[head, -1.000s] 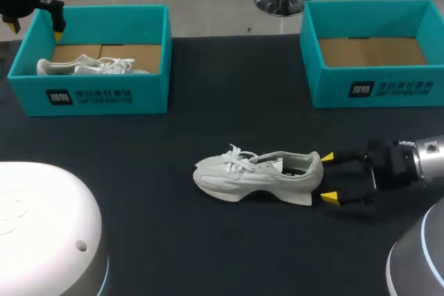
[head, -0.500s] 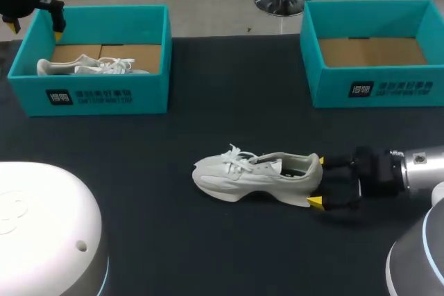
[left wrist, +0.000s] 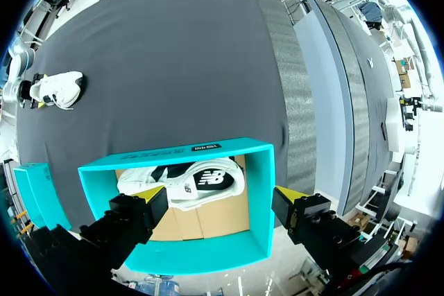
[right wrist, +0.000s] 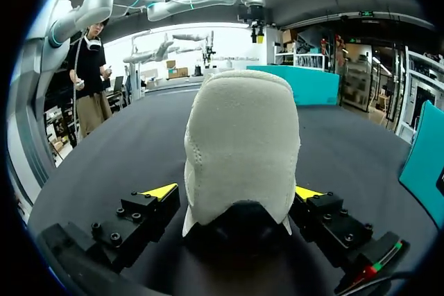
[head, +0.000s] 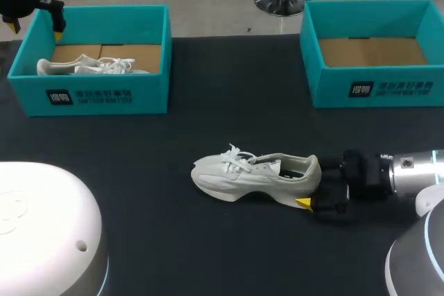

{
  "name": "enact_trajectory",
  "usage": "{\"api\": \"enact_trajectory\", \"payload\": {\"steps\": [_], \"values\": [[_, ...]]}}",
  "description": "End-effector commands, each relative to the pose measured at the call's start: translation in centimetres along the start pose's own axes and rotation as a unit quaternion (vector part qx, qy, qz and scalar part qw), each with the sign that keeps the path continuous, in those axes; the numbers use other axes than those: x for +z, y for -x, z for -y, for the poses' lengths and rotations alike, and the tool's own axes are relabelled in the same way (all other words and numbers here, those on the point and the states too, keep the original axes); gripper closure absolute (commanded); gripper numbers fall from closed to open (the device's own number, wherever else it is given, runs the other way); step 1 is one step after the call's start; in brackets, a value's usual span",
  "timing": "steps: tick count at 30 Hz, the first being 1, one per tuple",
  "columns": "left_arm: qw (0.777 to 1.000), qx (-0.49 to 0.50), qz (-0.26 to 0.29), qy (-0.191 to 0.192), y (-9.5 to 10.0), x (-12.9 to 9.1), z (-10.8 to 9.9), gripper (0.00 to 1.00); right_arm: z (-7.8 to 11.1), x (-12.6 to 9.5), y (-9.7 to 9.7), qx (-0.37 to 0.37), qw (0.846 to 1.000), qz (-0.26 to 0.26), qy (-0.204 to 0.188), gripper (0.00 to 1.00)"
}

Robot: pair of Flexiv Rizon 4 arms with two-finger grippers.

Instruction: Take the shoe out of the shoebox, open the shoe tongue, remove and reinsert the insole, then place the shoe into the shoebox

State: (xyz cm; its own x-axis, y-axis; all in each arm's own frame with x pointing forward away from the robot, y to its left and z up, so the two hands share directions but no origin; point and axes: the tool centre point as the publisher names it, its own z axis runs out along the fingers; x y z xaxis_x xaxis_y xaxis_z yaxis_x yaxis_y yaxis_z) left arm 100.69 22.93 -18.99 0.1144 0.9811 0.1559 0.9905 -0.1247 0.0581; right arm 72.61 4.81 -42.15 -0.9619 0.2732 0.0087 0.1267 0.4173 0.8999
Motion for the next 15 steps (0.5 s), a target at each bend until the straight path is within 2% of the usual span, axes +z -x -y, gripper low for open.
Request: {"api": "enact_trajectory", "payload": {"steps": [1,10,11,12,14,15], "values": [[1.0,0.0,-0.001,0.001,-0.03,-0.05,0.13,0.0,0.33,0.92,0.1,0.003,1.0,0.001,-0.004,0.0],[1.0,0.0,-0.001,0.001,-0.03,-0.05,0.13,0.0,0.96,1.12,-0.05,0.01,1.0,0.004,-0.006,0.0],[1.0,0.0,-0.001,0.001,-0.03,-0.05,0.13,0.0,1.0,1.1,-0.02,0.01,1.0,0.004,-0.006,0.42],[1.0,0.0,-0.001,0.001,-0.03,-0.05,0.13,0.0,1.06,1.05,0.05,0.01,1.0,0.005,-0.006,0.67],[1.0,0.0,-0.001,0.001,-0.03,-0.05,0.13,0.0,1.1,0.95,0.18,0.008,1.0,0.005,-0.007,0.98],[1.0,0.0,-0.001,0.001,-0.03,-0.05,0.13,0.0,1.1,0.91,0.22,0.007,1.0,0.004,-0.007,1.0]]}}
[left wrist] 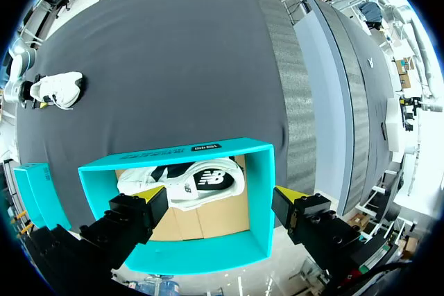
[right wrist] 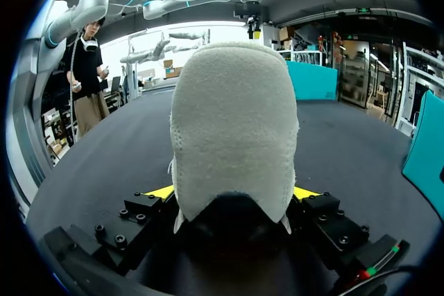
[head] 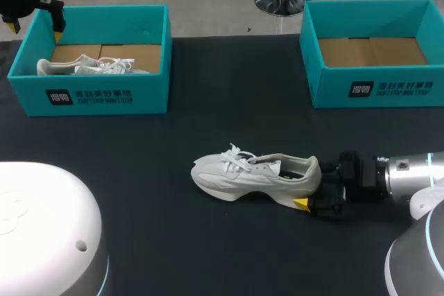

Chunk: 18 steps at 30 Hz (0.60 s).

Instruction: Take the shoe out of the shoebox, open the shoe tongue, remove and reinsert the insole, then place the shoe into the shoebox

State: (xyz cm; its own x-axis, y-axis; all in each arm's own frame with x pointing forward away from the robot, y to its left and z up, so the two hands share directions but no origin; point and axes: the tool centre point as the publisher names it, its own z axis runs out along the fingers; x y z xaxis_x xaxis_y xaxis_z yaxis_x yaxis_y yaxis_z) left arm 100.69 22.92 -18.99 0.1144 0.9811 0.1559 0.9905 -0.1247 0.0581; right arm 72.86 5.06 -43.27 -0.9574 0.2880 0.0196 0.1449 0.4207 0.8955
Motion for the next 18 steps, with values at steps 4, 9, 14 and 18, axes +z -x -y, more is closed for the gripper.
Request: {"api": "enact_trajectory", "payload": {"steps": [4,9,14,18], "values": [[1.0,0.0,-0.001,0.001,0.0,-0.1,0.1,0.0,0.1,-0.2,0.4,-0.008,1.0,-0.009,-0.004,1.0],[1.0,0.0,-0.001,0.001,0.0,-0.1,0.1,0.0,0.1,-0.5,0.8,-0.015,1.0,-0.021,-0.006,1.0],[1.0,0.0,-0.001,0.001,0.0,-0.1,0.1,0.0,0.0,-0.8,1.6,-0.025,0.999,-0.036,-0.007,1.0],[1.0,0.0,-0.001,0.001,0.0,-0.1,0.1,0.0,-0.1,-0.9,2.4,-0.039,0.998,-0.055,-0.005,1.0]]}}
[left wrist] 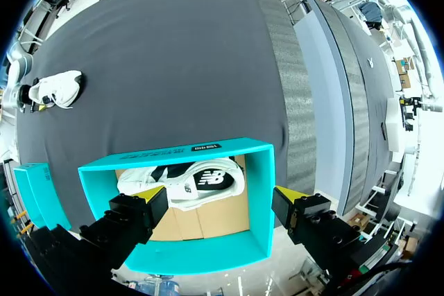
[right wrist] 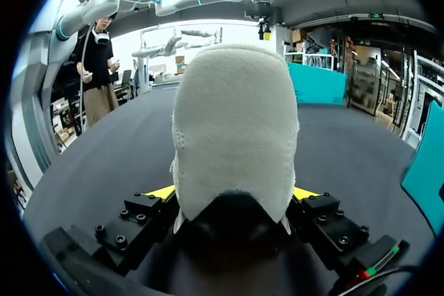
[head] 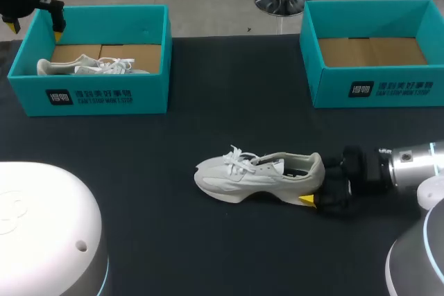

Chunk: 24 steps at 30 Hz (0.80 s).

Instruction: Take the shoe out of the shoebox, open the shoe tongue, remove and reinsert the insole, then place the shoe into the shoebox

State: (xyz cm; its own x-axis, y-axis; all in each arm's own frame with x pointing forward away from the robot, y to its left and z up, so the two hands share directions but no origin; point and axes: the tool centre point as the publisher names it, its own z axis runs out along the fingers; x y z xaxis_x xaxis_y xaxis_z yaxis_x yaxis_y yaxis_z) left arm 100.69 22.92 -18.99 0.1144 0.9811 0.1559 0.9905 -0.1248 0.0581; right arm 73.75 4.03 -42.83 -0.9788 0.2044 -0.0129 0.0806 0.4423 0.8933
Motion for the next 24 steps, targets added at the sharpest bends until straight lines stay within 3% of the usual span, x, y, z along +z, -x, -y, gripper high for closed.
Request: {"api": "enact_trajectory", "payload": {"steps": [1,12,24], "values": [[1.0,0.0,-0.001,0.001,0.0,-0.1,0.1,0.0,0.1,-0.2,1.5,-0.009,1.0,-0.029,-0.002,1.0],[1.0,0.0,-0.001,0.001,0.0,-0.1,0.1,0.0,-0.1,-0.5,2.7,-0.029,0.998,-0.059,-0.004,1.0],[1.0,0.0,-0.001,0.001,0.0,-0.1,0.1,0.0,0.4,-0.4,2.1,-0.026,0.998,-0.06,0.001,1.0]]}}
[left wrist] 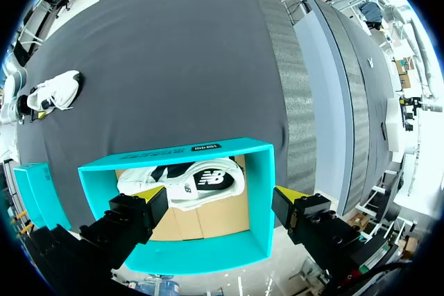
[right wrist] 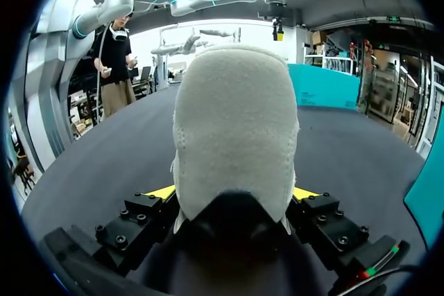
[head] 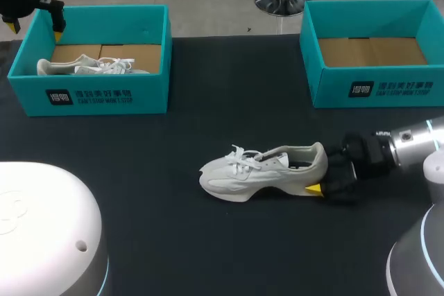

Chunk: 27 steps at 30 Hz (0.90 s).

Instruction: Take the shoe out of the shoebox, open the shoe tongue, remove and reinsert the insole, then place the shoe into the shoebox

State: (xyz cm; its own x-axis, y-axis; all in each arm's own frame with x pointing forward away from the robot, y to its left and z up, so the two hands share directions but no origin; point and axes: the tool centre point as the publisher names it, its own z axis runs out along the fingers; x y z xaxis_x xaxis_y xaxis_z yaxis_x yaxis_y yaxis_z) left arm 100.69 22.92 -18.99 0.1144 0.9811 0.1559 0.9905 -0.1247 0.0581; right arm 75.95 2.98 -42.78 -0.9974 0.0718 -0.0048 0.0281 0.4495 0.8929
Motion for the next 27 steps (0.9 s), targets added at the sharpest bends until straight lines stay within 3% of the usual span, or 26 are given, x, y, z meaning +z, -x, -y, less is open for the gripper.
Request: {"api": "enact_trajectory", "payload": {"steps": [1,27], "values": [[1.0,0.0,-0.001,0.001,-0.04,-0.05,0.13,0.0,0.17,0.2,-0.29,0.001,1.0,0.001,0.001,1.0],[1.0,0.0,-0.001,0.001,-0.04,-0.05,0.13,0.0,0.44,0.36,-0.39,0.008,1.0,0.006,-0.002,1.0]]}}
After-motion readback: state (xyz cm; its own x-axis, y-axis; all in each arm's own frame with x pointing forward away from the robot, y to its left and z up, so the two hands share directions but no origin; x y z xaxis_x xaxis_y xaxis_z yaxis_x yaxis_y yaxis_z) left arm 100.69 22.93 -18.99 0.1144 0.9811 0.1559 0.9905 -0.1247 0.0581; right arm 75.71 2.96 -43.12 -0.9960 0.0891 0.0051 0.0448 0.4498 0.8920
